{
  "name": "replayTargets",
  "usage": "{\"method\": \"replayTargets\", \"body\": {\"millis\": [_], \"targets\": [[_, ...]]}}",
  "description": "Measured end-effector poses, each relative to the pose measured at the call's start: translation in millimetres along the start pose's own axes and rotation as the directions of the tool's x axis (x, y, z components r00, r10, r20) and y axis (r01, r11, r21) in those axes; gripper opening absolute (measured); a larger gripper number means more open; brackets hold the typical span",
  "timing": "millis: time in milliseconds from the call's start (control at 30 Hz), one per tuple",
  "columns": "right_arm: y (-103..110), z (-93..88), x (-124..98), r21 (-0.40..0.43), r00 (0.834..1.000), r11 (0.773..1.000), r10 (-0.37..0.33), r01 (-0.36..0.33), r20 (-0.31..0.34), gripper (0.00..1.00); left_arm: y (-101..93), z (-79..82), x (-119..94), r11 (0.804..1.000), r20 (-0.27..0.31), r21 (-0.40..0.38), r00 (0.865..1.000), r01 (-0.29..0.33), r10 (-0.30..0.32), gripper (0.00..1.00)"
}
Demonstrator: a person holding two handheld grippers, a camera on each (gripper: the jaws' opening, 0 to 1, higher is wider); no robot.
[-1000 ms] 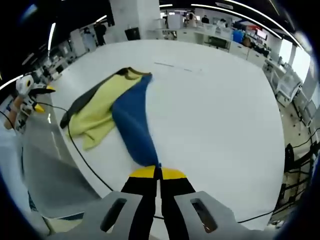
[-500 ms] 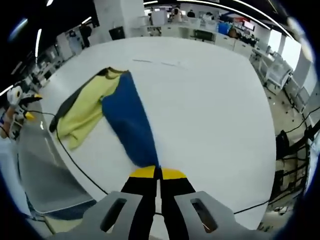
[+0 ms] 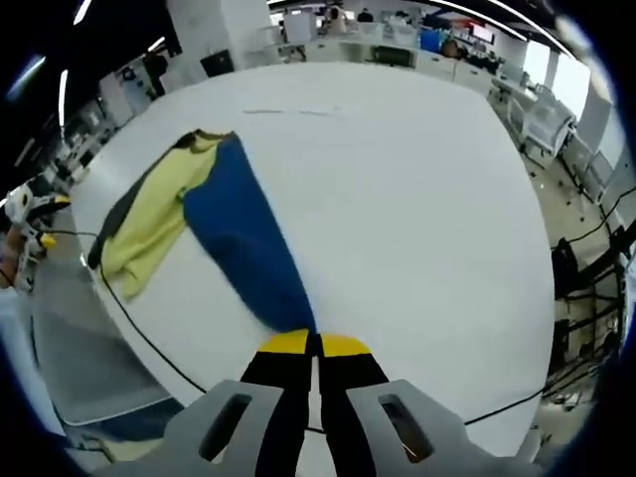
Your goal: Fold the garment on the visible template until the final outline fits inside the template.
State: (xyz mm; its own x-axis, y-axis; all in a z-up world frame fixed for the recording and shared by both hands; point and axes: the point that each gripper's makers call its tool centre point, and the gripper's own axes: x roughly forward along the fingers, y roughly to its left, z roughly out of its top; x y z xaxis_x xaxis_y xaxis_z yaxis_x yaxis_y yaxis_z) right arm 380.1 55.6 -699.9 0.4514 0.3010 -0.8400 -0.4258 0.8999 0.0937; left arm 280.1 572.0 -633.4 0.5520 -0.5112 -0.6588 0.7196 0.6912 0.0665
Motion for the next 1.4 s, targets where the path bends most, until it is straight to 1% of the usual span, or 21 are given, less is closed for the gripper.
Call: {"method": "replayTargets", "body": {"millis": [133, 400, 600, 867, 967, 1100, 1167, 1300, 1400], "targets": [[-5, -7.3, 8, 0.016, 1.000, 1.000, 0.003, -0.003, -0.018, 0.02, 0.2, -1.1, -2, 1.000, -0.007, -0.004, 1.000, -0.009, 0.009, 0.61], [-21, -15.6, 20, 0.043, 0.999, 0.999, -0.024, 0.025, -0.024, 0.02, -2.1, -4.3, -3, 1.000, -0.023, -0.015, 0.999, -0.024, 0.023, 0.60], [-33, -9.4, 27, 0.042, 0.998, 0.997, -0.064, 0.064, -0.007, 0.02, -4.5, -3.1, -1, 0.999, -0.028, -0.022, 0.999, -0.031, 0.030, 0.60], [-40, -0.4, 36, 0.035, 0.995, 0.994, -0.100, 0.099, 0.007, 0.02, -5.7, -1.8, 1, 0.999, -0.040, -0.027, 0.998, -0.040, 0.039, 0.60], [-50, 3.9, 42, 0.041, 0.993, 0.993, -0.115, 0.115, 0.017, 0.02, -6.6, -1.9, 1, 0.998, -0.046, -0.032, 0.998, -0.045, 0.043, 0.60], [-57, 8.1, 44, 0.043, 0.990, 0.990, -0.137, 0.136, 0.022, 0.02, -6.8, -3.2, 1, 0.998, -0.053, -0.041, 0.997, -0.053, 0.051, 0.60], [-65, 10.9, 48, 0.046, 0.989, 0.988, -0.146, 0.145, 0.024, 0.02, -8.1, -4.2, 1, 0.998, -0.060, -0.043, 0.997, -0.055, 0.053, 0.60], [-76, 18.1, 48, 0.060, 0.982, 0.982, -0.181, 0.179, 0.045, 0.02, -8.5, -5.0, 1, 0.997, -0.068, -0.050, 0.996, -0.062, 0.059, 0.60], [-83, 19.8, 49, 0.056, 0.980, 0.979, -0.196, 0.194, 0.037, 0.02, -8.3, -5.2, 3, 0.997, -0.074, -0.052, 0.996, -0.063, 0.059, 0.60]]}}
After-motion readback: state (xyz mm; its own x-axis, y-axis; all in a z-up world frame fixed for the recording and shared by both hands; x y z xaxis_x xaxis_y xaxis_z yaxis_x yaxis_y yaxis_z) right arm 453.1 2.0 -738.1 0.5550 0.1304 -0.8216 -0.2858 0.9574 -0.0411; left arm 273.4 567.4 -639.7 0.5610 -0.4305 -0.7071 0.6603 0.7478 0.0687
